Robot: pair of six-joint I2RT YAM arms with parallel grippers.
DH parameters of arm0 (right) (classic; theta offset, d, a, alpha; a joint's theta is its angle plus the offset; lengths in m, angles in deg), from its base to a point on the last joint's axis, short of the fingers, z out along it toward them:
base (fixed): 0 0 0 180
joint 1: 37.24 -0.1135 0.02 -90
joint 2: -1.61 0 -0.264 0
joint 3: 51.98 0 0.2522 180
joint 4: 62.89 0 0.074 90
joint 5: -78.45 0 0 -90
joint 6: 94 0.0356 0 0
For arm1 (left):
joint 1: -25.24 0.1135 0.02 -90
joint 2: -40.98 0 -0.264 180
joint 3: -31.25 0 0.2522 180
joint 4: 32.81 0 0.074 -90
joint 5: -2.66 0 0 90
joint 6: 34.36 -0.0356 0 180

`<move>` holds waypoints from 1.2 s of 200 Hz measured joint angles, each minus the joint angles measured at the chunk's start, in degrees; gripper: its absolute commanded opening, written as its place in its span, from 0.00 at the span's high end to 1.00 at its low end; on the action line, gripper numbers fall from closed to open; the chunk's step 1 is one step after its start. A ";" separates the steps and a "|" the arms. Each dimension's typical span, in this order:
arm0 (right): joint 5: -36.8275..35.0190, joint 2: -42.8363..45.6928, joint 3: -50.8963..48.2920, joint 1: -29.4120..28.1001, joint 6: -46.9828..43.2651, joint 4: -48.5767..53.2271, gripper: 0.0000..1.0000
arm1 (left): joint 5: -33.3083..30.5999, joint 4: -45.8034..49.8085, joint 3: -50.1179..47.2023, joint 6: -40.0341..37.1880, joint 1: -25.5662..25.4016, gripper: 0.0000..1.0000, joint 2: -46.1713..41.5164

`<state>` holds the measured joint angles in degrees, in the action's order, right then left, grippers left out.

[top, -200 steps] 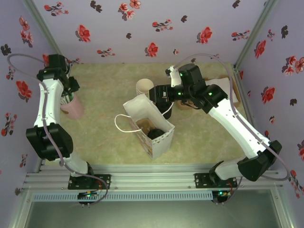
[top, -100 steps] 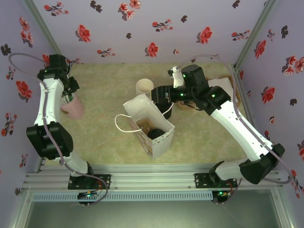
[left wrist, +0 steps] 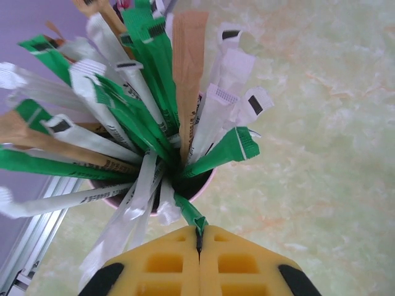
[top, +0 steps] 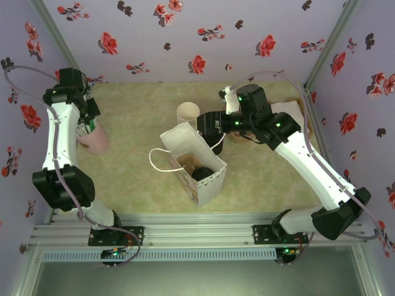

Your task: Pack the takeout coffee

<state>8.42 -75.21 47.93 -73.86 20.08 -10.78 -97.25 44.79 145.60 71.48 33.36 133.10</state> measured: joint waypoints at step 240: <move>-5.33 7.08 -2.84 0.00 3.87 2.38 0.01 | 19.45 8.33 17.92 0.09 0.04 1.00 -17.79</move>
<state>3.09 -68.13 45.09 -73.86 23.95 -8.40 -77.80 53.11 163.53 71.56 33.41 115.30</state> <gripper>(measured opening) 0.992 0.046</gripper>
